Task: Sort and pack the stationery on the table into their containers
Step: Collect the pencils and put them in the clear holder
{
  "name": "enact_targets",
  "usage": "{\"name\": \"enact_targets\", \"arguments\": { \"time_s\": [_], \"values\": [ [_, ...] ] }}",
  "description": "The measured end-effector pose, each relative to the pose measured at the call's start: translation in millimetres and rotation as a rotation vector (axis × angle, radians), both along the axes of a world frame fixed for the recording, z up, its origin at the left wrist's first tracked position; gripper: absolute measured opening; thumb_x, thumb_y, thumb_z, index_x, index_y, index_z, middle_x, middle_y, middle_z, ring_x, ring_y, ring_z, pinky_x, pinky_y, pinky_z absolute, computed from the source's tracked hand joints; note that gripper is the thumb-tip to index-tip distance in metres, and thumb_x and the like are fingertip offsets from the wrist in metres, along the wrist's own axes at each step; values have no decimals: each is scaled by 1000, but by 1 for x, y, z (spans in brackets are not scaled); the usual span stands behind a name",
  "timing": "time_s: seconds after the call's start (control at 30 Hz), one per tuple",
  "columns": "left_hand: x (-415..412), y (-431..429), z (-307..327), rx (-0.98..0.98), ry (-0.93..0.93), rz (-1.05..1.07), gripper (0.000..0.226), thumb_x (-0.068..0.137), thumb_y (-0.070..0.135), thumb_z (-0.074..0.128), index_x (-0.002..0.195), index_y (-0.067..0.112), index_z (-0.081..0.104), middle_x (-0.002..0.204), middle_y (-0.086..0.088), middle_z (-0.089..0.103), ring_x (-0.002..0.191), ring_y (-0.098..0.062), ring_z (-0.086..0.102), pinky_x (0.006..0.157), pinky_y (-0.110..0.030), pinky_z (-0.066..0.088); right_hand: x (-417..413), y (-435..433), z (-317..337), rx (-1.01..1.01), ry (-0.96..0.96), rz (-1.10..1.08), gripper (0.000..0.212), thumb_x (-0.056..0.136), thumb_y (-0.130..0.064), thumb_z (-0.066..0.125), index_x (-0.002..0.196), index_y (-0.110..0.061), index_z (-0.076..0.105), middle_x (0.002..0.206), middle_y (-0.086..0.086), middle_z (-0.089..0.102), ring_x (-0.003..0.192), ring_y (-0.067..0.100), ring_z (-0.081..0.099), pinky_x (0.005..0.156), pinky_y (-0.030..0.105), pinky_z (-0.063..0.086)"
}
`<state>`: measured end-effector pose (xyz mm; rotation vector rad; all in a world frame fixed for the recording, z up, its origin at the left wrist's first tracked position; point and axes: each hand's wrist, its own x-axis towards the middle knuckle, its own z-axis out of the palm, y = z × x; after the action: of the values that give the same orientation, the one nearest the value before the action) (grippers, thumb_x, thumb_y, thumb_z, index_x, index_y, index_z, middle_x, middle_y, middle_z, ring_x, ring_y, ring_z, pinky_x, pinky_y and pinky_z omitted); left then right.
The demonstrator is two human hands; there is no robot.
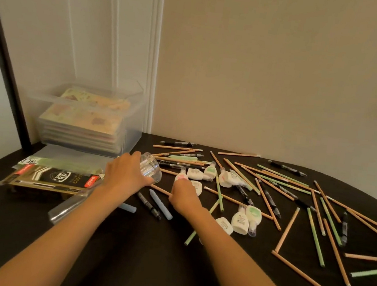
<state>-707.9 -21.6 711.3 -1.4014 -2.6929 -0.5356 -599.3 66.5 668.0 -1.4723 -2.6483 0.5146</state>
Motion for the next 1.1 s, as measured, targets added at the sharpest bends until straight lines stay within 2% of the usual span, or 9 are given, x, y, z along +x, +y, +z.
{"name": "enact_targets", "arguments": {
  "time_s": [0.2, 0.3, 0.37, 0.47, 0.53, 0.6, 0.77, 1.0, 1.1],
  "values": [
    [4, 6, -9, -47, -22, -30, 69, 75, 47, 69, 131, 19, 41, 120, -4, 54, 108, -20, 53, 84, -32, 45, 41, 13, 15, 127, -107, 17, 28, 87, -13, 61, 114, -7, 56, 113, 11, 59, 104, 24, 58, 83, 31, 47],
    [14, 11, -7, -31, -34, -54, 71, 75, 46, 69, 134, 19, 39, 122, -5, 53, 110, -21, 52, 86, -32, 45, 61, 19, 22, 27, -30, -7, 14, 85, -19, 62, 95, -13, 53, 95, 6, 58, 87, 18, 56, 72, 26, 45],
    [22, 12, -5, -12, -53, -78, 72, 75, 45, 70, 135, 20, 39, 123, -4, 53, 111, -21, 52, 88, -33, 45, 74, 21, 26, -191, 191, -73, 8, 87, -16, 58, 85, -13, 51, 86, 3, 56, 77, 13, 56, 73, 26, 49],
    [33, 15, -3, -12, -83, -133, 72, 75, 43, 71, 136, 21, 39, 127, -3, 53, 114, -22, 51, 93, -35, 46, 83, 20, 33, -498, 729, -242, 6, 90, -4, 52, 93, -8, 55, 88, 5, 58, 74, 13, 63, 64, 20, 54],
    [40, 16, -1, -26, -90, -171, 74, 74, 43, 72, 137, 21, 38, 130, -2, 52, 116, -21, 50, 94, -35, 46, 85, 19, 39, -603, 1076, -358, 9, 89, 2, 51, 92, -5, 56, 93, 10, 61, 85, 20, 67, 73, 26, 57],
    [48, 17, 0, -34, -112, -201, 76, 75, 42, 72, 138, 22, 36, 133, -2, 50, 119, -21, 49, 95, -34, 45, 86, 16, 46, -653, 1271, -357, 10, 90, 3, 51, 88, -4, 57, 89, 12, 64, 85, 23, 68, 80, 30, 56],
    [62, 20, 1, 30, -158, -256, 72, 72, 42, 75, 134, 25, 41, 127, 1, 54, 114, -18, 51, 94, -36, 46, 78, -2, 50, -681, 1103, -146, 7, 89, -4, 55, 88, -7, 61, 87, 7, 64, 80, 15, 64, 76, 25, 54],
    [75, 21, 2, 35, -136, -281, 74, 73, 43, 73, 137, 24, 40, 131, 0, 53, 118, -19, 50, 97, -36, 44, 92, 0, 58, -665, 1041, -232, 21, 89, -12, 58, 108, -5, 63, 90, 5, 64, 82, 14, 63, 68, 23, 49],
    [82, 22, 5, 41, -137, -287, 74, 74, 43, 73, 137, 24, 39, 132, 0, 52, 119, -19, 49, 94, -34, 44, 100, -2, 62, -658, 1017, -307, 27, 90, -13, 56, 115, -3, 61, 100, 10, 66, 91, 18, 64, 74, 25, 52]
  ]
}}
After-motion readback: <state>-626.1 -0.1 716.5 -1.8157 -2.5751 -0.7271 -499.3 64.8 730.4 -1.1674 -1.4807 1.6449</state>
